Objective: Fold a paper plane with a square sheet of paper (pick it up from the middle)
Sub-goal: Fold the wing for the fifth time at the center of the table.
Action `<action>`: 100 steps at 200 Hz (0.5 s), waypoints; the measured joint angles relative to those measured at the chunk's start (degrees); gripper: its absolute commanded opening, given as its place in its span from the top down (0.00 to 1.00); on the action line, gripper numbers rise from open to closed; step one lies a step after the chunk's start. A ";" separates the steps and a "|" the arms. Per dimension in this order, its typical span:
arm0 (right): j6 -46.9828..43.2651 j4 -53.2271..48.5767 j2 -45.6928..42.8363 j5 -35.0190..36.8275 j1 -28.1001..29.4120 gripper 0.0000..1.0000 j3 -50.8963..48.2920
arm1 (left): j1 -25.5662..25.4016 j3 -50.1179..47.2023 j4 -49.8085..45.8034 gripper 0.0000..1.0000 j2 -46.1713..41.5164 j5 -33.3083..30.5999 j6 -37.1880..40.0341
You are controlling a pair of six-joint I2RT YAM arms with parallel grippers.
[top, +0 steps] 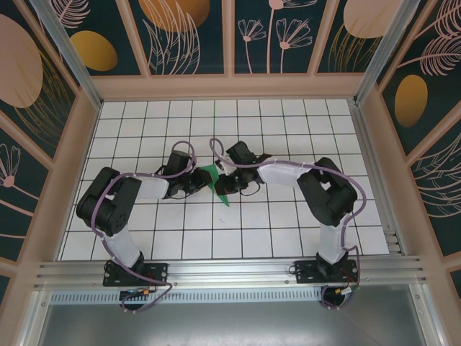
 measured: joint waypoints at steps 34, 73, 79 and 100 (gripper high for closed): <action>0.63 0.07 3.10 0.15 0.22 0.94 -0.61 | 0.00 0.15 -0.24 0.76 0.00 0.00 0.00; 1.05 3.80 3.10 -0.98 -0.81 0.94 -3.17 | 0.00 1.27 -1.97 0.74 0.11 0.20 0.59; 1.05 4.37 3.08 -1.33 -0.94 0.94 -3.54 | 0.00 1.33 -1.95 0.73 0.11 0.39 0.83; 1.55 6.67 2.97 -2.75 -1.53 0.95 -4.90 | 0.00 1.49 -1.16 0.67 0.11 0.94 1.90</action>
